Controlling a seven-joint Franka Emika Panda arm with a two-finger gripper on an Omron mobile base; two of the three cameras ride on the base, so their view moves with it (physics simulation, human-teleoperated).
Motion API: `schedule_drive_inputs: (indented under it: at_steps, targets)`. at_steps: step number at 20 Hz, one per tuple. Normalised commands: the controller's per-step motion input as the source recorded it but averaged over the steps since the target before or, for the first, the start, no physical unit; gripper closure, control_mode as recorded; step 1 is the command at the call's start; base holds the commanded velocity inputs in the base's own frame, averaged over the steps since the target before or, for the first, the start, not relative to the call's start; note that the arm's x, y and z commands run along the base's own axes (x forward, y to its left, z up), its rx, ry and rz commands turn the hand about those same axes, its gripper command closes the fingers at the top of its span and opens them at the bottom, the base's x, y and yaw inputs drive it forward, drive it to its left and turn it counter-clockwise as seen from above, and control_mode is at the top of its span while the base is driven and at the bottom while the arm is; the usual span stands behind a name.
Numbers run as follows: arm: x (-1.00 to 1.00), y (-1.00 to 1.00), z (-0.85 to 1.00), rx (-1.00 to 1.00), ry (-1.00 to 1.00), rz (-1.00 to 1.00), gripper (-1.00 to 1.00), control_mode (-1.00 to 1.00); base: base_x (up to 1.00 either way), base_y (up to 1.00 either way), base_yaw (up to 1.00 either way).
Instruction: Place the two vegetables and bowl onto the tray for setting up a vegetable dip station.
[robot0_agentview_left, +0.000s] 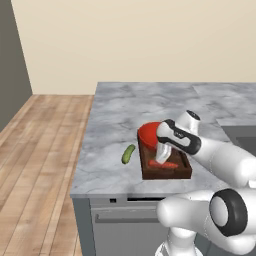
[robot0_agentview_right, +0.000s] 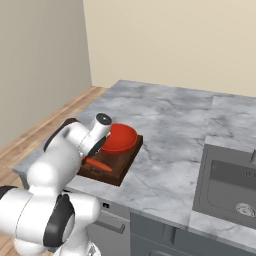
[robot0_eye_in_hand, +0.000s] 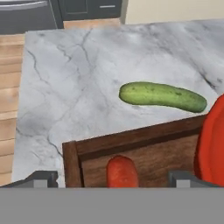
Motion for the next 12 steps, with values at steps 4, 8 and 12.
schedule_drive_inputs:
  at_steps: [4,8,12]
  targets:
    - [-0.08,0.46,0.21,-0.02,0.0,-0.32,-1.0,-1.0,0.0,0.0,0.0]
    - [-0.01,0.49,0.18,-0.04,0.0,-0.31,-1.0,-1.0,0.0,0.0,0.0]
    - [0.04,0.48,0.12,-0.03,0.01,-0.34,-1.0,-1.0,0.0,0.0,0.0]
